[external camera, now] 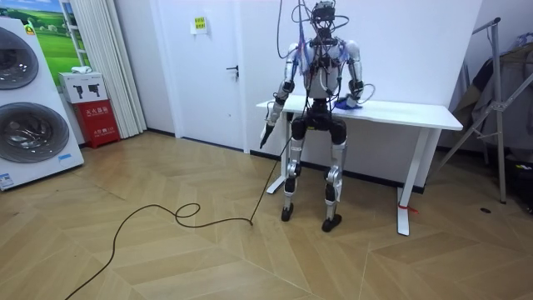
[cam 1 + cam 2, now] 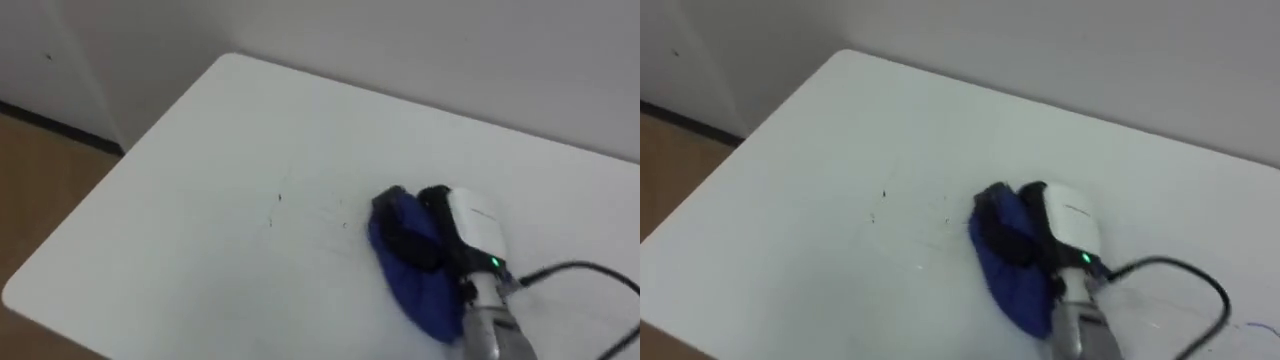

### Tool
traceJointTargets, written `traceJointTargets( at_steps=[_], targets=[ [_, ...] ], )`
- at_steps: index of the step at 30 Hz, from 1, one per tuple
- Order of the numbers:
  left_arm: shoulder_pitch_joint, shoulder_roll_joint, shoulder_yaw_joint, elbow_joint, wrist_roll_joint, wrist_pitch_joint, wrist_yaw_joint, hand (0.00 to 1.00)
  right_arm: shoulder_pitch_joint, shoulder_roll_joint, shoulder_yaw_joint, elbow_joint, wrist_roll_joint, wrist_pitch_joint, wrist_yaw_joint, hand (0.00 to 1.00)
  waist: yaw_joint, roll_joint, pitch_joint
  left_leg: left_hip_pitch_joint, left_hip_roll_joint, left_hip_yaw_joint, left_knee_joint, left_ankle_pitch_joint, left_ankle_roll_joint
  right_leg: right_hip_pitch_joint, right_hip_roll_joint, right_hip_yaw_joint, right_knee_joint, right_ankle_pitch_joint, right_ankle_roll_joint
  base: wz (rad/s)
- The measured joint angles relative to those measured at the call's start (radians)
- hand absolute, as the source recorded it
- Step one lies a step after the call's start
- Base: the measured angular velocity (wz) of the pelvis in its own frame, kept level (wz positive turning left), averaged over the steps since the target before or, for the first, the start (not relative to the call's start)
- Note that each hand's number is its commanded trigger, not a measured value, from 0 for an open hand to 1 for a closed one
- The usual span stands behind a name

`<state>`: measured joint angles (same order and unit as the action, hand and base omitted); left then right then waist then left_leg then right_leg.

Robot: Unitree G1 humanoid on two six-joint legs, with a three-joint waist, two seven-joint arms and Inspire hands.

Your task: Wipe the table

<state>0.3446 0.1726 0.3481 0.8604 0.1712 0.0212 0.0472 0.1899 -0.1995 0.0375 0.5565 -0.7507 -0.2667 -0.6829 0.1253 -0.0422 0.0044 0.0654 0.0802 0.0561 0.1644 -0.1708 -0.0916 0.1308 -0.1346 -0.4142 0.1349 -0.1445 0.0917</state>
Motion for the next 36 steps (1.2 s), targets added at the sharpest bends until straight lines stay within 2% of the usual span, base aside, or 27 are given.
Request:
traceJointTargets(
  at_steps=[1,2,4,6,8,10,11,12,13,15,16,17,18,20,22,25,26,27,28,29,30,32,33,35,36],
  targets=[
    [-0.005,0.0,0.015,-0.003,-0.001,-0.004,0.006,0.0,0.02,0.0,-0.029,0.007,0.014,-0.004,-0.016,1.0,-0.006,-0.002,-0.0025,0.0,-0.002,0.0,0.0,0.0,0.0,0.0,-0.002,0.001,0.0,-0.001,0.002,-0.04],
    [-0.006,0.001,0.035,-0.016,-0.004,-0.016,0.014,0.0,0.04,0.0,-0.078,0.033,0.047,-0.008,-0.036,1.0,-0.02,-0.004,-0.0086,0.001,-0.002,0.0,0.001,-0.001,0.002,0.001,-0.003,0.002,0.0,-0.002,0.003,-0.03],
    [-0.007,0.004,0.04,-0.034,-0.008,-0.033,0.016,0.0,0.045,-0.004,-0.149,0.088,0.092,-0.01,-0.04,1.0,-0.042,-0.006,-0.0111,0.006,-0.002,-0.002,0.002,-0.005,0.009,0.013,-0.003,0.001,0.0,-0.002,0.003,0.02],
    [-0.022,0.004,0.027,-0.047,-0.047,-0.036,0.016,0.0,0.041,-0.026,-0.18,0.137,0.162,-0.01,-0.04,1.0,-0.041,-0.005,-0.0125,0.01,-0.002,-0.002,0.006,-0.011,0.019,0.019,-0.003,0.002,0.002,-0.003,0.006,0.0],
    [-0.042,0.003,-0.021,-0.045,-0.062,-0.036,0.015,0.0,-0.007,-0.046,-0.172,0.183,0.223,0.008,-0.01,1.0,-0.031,-0.001,-0.0139,0.006,-0.001,-0.006,0.013,-0.012,0.021,0.025,-0.003,0.003,0.011,-0.002,0.006,0.0],
    [-0.052,-0.004,-0.085,-0.034,-0.085,-0.036,0.011,0.0,-0.061,-0.048,-0.157,0.204,0.242,0.051,0.004,1.0,-0.018,0.007,-0.016,0.004,0.001,-0.004,0.021,-0.012,0.021,0.015,-0.002,0.009,0.021,0.002,0.001,-0.14],
    [-0.064,-0.017,-0.112,-0.018,-0.091,-0.036,0.007,0.0,-0.106,-0.038,-0.145,0.205,0.242,0.106,0.023,1.0,0.011,0.013,-0.0158,0.004,0.004,0.004,0.022,-0.012,0.02,0.004,-0.001,0.026,0.035,0.006,-0.006,-0.52],
    [-0.083,-0.028,-0.126,0.012,-0.093,-0.032,0.004,0.0,-0.173,-0.03,-0.128,0.189,0.237,0.183,0.073,1.0,0.048,0.017,-0.0156,0.001,0.007,0.014,0.022,-0.01,0.019,-0.026,0.004,0.053,0.052,0.012,-0.015,-0.68],
    [-0.088,-0.03,-0.136,0.025,-0.093,-0.027,0.003,0.0,-0.215,-0.022,-0.105,0.173,0.234,0.222,0.108,1.0,0.063,0.019,-0.0155,-0.003,0.011,0.021,0.023,-0.01,0.018,-0.041,0.008,0.065,0.058,0.017,-0.022,-0.83],
    [-0.088,-0.031,-0.163,0.034,-0.1,0.008,-0.012,0.0,-0.385,0.015,0.072,0.099,0.206,0.311,0.229,1.0,0.116,0.023,-0.0123,-0.021,0.02,0.01,0.023,-0.005,0.013,-0.085,0.034,0.102,0.056,0.036,-0.045,-0.62],
    [-0.089,-0.032,-0.168,0.034,-0.101,0.017,-0.017,0.0,-0.428,0.027,0.113,0.084,0.193,0.314,0.251,1.0,0.125,0.025,-0.0095,-0.025,0.02,0.0,0.022,-0.003,0.011,-0.09,0.039,0.105,0.055,0.038,-0.048,-0.16],
    [-0.095,-0.033,-0.177,0.034,-0.102,0.029,-0.026,0.0,-0.518,0.052,0.193,0.076,0.165,0.31,0.293,1.0,0.131,0.023,-0.0067,-0.034,0.02,-0.02,0.021,0.002,0.009,-0.098,0.048,0.109,0.052,0.039,-0.051,0.2],
    [-0.104,-0.037,-0.182,0.031,-0.104,0.035,-0.032,0.0,-0.589,0.061,0.247,0.075,0.119,0.302,0.326,1.0,0.159,0.025,-0.0025,-0.038,0.02,-0.035,0.013,0.011,0.007,-0.107,0.049,0.102,0.049,0.036,-0.052,0.26],
    [-0.093,-0.036,-0.194,0.029,-0.14,0.037,-0.032,0.0,-0.639,0.071,0.285,0.071,0.092,0.275,0.349,1.0,0.189,0.021,-0.0038,-0.037,0.014,-0.054,-0.002,0.027,0.013,-0.102,0.046,0.085,0.039,0.035,-0.051,0.39],
    [-0.057,-0.034,-0.196,0.01,-0.141,0.045,-0.032,0.0,-0.616,0.074,0.287,0.062,0.071,0.261,0.354,1.0,0.183,0.016,-0.0024,-0.035,0.006,-0.084,0.001,0.03,0.015,-0.073,0.041,0.051,0.023,0.032,-0.046,0.51],
    [-0.007,-0.032,-0.192,-0.004,-0.138,0.047,-0.031,0.0,-0.487,0.071,0.259,0.189,0.027,0.233,0.329,1.0,0.156,0.007,-0.0004,-0.012,-0.003,-0.087,-0.001,0.024,0.023,-0.028,0.028,0.016,0.017,0.022,-0.029,0.39],
    [0.005,-0.032,-0.19,-0.002,-0.137,0.046,-0.031,0.0,-0.389,0.071,0.192,0.204,0.033,0.171,0.261,1.0,0.138,0.007,-0.0005,-0.009,-0.01,-0.084,0.0,0.021,0.028,-0.02,0.02,0.006,0.019,0.018,-0.023,0.31],
    [0.025,-0.032,-0.171,0.0,-0.115,0.045,-0.031,0.0,-0.315,0.06,0.138,0.178,0.028,0.121,0.209,1.0,0.088,0.006,-0.0005,-0.008,-0.019,-0.055,0.003,0.017,0.034,-0.011,0.006,-0.003,0.02,0.01,-0.013,0.24],
    [0.025,-0.031,-0.156,0.009,-0.101,0.045,-0.031,0.0,-0.281,0.045,0.115,0.176,0.029,0.099,0.177,1.0,0.07,0.005,-0.0007,-0.006,-0.022,-0.037,0.006,0.015,0.038,-0.007,-0.001,-0.005,0.025,0.005,-0.008,0.1],
    [0.023,-0.027,-0.124,0.024,-0.079,0.046,-0.03,0.0,-0.221,0.017,0.058,0.175,0.035,0.074,0.133,1.0,0.044,0.009,-0.0035,0.003,-0.027,-0.014,0.007,0.007,0.048,-0.004,-0.013,0.0,0.039,-0.002,0.001,0.0],
    [0.017,-0.017,-0.09,0.022,-0.038,0.046,-0.03,0.0,-0.163,-0.006,-0.01,0.173,0.043,0.056,0.092,1.0,0.018,0.005,-0.0047,0.005,-0.034,-0.009,0.02,-0.004,0.056,0.002,-0.025,0.003,0.048,-0.008,0.009,0.0],
    [0.009,0.01,-0.071,-0.002,0.0,0.044,-0.028,0.0,-0.085,-0.037,-0.098,0.183,0.083,0.042,0.037,1.0,-0.025,0.005,-0.006,-0.007,-0.041,-0.008,0.054,-0.03,0.068,0.002,-0.042,0.002,0.079,-0.015,0.018,0.0],
    [0.012,0.029,-0.049,-0.021,-0.001,0.038,-0.029,0.0,-0.039,-0.05,-0.152,0.194,0.12,0.039,0.018,1.0,-0.036,0.007,-0.0098,-0.007,-0.04,-0.002,0.077,-0.047,0.076,0.004,-0.048,0.002,0.099,-0.015,0.018,-0.09],
    [0.008,0.06,-0.021,-0.053,-0.002,0.027,-0.028,0.0,0.013,-0.077,-0.194,0.22,0.187,0.037,0.002,1.0,-0.051,0.002,-0.0158,-0.004,-0.031,0.012,0.102,-0.067,0.084,0.011,-0.056,-0.003,0.11,-0.013,0.018,-0.17],
    [0.007,0.064,-0.011,-0.073,-0.002,0.025,-0.028,0.0,0.024,-0.084,-0.208,0.23,0.203,0.037,0.001,1.0,-0.053,0.003,-0.0164,-0.006,-0.027,0.016,0.115,-0.076,0.087,0.013,-0.056,-0.002,0.111,-0.01,0.019,-0.24]
  ],
)
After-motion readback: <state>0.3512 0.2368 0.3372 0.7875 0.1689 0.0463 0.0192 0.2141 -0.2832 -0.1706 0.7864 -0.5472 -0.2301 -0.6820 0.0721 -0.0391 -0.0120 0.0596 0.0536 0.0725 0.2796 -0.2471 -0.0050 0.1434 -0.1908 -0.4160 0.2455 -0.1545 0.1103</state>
